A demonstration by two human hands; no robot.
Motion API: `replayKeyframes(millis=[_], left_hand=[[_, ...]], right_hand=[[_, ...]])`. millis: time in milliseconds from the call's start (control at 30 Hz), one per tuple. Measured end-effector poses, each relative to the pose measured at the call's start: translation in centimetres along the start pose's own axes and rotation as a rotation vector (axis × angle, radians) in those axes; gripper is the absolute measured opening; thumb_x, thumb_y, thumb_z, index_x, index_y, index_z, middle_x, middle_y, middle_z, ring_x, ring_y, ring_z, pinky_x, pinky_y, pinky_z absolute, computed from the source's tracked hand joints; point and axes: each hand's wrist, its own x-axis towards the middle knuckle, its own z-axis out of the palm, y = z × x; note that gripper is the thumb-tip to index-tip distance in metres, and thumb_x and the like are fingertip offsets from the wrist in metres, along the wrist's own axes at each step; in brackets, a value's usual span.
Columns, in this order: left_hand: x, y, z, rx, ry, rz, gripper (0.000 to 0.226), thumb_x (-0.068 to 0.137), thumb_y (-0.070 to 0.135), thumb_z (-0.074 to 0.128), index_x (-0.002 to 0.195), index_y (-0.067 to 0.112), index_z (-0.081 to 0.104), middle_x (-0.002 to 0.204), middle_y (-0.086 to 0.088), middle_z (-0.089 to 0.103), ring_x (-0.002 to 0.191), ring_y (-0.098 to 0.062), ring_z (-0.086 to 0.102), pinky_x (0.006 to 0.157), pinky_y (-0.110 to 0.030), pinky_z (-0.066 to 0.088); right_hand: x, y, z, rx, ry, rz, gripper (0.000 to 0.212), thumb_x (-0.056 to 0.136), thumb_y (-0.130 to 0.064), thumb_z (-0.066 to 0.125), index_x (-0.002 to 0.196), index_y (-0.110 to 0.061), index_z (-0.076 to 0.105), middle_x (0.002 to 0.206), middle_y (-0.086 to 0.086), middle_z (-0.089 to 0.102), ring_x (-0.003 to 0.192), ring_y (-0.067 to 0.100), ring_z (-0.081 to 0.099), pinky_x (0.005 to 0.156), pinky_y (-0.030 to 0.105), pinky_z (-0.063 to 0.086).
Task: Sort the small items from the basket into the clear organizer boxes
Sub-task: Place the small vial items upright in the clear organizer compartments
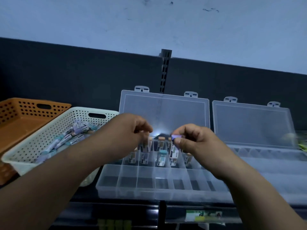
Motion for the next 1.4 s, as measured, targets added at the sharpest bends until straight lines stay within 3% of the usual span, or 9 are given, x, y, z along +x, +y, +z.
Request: replayKeyframes(millis=[133,200,400,567,867,1033,1200,1300,1400], left_hand=[[-1.4,-0.7,-0.9,0.134,0.047,-0.046,0.011,0.088,0.022,0.066,0.095,0.031,0.067,0.083,0.017,0.066,0.08,0.002,0.062,0.076,-0.024,0.052],[-2.1,-1.6,-1.5,0.217,0.076,-0.058,0.007,0.085,0.024,0.069,0.091,0.028,0.067,0.081,0.015,0.066,0.077,0.002,0.061,0.076,-0.028,0.053],[-3.3,-5.1,-2.2,0.305,0.013,-0.05,0.015,0.084,0.025,0.07,0.076,0.034,0.062,0.079,0.016,0.066,0.075,0.003,0.061,0.075,-0.028,0.054],[-3.1,-7.1,-1.5,0.349,-0.062,0.069,0.007,0.086,0.027,0.066,0.089,0.032,0.065,0.092,0.013,0.066,0.086,-0.004,0.06,0.08,-0.031,0.051],[-3.6,-7.9,-0.9,0.302,-0.042,0.326,0.01,0.092,0.025,0.055,0.095,0.024,0.064,0.093,0.01,0.059,0.083,-0.004,0.052,0.075,-0.024,0.043],[-3.4,-8.9,-0.7,0.386,-0.043,0.31,0.011,0.091,0.025,0.054,0.095,0.026,0.065,0.095,0.011,0.062,0.089,-0.009,0.053,0.082,-0.028,0.043],[-3.0,-9.5,-0.3,0.412,-0.072,0.263,0.008,0.087,0.024,0.057,0.088,0.031,0.06,0.088,0.016,0.059,0.087,-0.006,0.047,0.1,-0.033,0.038],[-2.8,-9.5,-0.1,0.468,-0.097,0.256,0.015,0.09,0.02,0.053,0.099,0.026,0.064,0.097,0.013,0.062,0.094,-0.006,0.051,0.105,-0.027,0.029],[-2.7,-9.4,-0.1,0.49,-0.116,0.26,0.018,0.092,0.02,0.052,0.105,0.027,0.064,0.098,0.012,0.06,0.096,-0.007,0.05,0.106,-0.025,0.028]], right_hand=[[0.7,0.2,2.8,-0.013,-0.108,-0.066,0.004,0.088,-0.014,0.067,0.087,-0.018,0.068,0.071,-0.004,0.062,0.067,0.009,0.055,0.066,0.027,0.047],[1.1,0.1,4.5,-0.069,-0.139,-0.108,0.008,0.088,-0.013,0.068,0.084,-0.021,0.067,0.069,-0.006,0.063,0.064,0.005,0.054,0.062,0.022,0.046],[1.8,0.4,8.7,-0.231,-0.113,-0.13,0.007,0.087,-0.019,0.068,0.083,-0.025,0.067,0.073,-0.007,0.066,0.068,0.005,0.059,0.068,0.027,0.051],[2.1,0.3,10.2,-0.359,-0.086,-0.07,0.005,0.087,-0.023,0.066,0.092,-0.025,0.068,0.083,-0.009,0.067,0.077,0.006,0.061,0.072,0.026,0.05],[1.1,1.1,11.1,-0.357,-0.05,0.012,0.011,0.087,-0.02,0.066,0.077,-0.022,0.062,0.075,-0.002,0.066,0.071,0.015,0.062,0.069,0.035,0.052],[1.0,1.2,11.2,-0.377,-0.045,0.017,0.012,0.087,-0.022,0.068,0.076,-0.021,0.064,0.079,-0.004,0.067,0.076,0.012,0.063,0.074,0.034,0.053],[1.1,1.6,11.7,-0.394,-0.033,0.01,0.009,0.086,-0.024,0.069,0.079,-0.021,0.066,0.083,-0.006,0.067,0.078,0.008,0.061,0.073,0.027,0.051],[1.2,1.8,11.8,-0.41,-0.034,0.017,0.008,0.087,-0.027,0.068,0.08,-0.022,0.066,0.086,-0.005,0.066,0.079,0.007,0.06,0.068,0.021,0.047],[1.3,1.7,11.6,-0.417,-0.069,0.027,0.009,0.087,-0.027,0.068,0.08,-0.023,0.065,0.084,-0.006,0.067,0.08,0.009,0.061,0.073,0.027,0.05]])
